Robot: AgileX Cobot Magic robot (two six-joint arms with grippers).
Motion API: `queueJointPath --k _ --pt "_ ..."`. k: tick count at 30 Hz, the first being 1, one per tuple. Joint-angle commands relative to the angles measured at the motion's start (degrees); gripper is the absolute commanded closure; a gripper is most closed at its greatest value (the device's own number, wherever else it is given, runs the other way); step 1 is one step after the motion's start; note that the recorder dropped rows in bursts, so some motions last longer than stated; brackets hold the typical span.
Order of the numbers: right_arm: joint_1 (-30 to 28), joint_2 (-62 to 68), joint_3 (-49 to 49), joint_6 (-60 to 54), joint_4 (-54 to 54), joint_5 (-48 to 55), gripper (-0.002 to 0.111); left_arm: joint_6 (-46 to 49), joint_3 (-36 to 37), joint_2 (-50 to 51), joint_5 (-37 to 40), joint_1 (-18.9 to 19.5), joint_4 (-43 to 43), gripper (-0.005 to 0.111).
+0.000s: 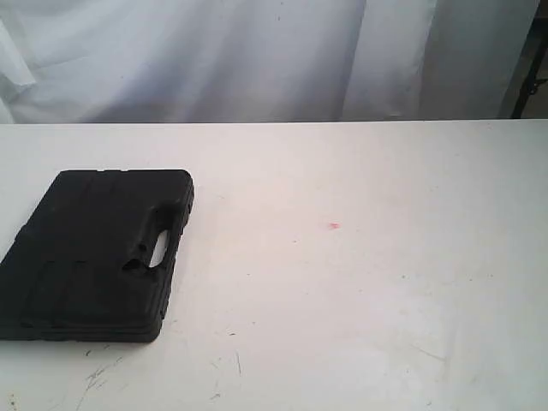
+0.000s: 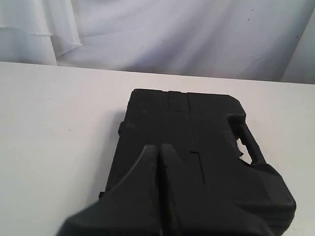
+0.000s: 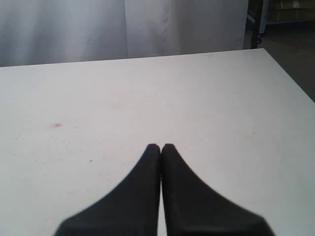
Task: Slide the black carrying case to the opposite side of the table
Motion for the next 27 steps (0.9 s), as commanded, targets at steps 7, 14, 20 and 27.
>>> queueJointPath --k 7,14,20,27 --pt "0.06 -0.2 0.22 0.06 -0.57 -0.16 0.108 -0.12 0.25 -0.27 -0.54 -0.33 -0.45 0.107" --pt "0.06 -0.2 0.22 0.06 -0.57 -0.16 0.108 -0.12 0.25 -0.27 -0.54 -0.33 -0.45 0.107" --pt "0.06 -0.2 0.22 0.06 -0.57 -0.16 0.108 -0.12 0.25 -0.27 -0.54 -0.33 -0.45 0.107" --pt "0.06 -0.2 0.22 0.06 -0.57 -0.16 0.108 -0.12 0.25 -0.27 -19.3 -0.33 3.3 0.107"
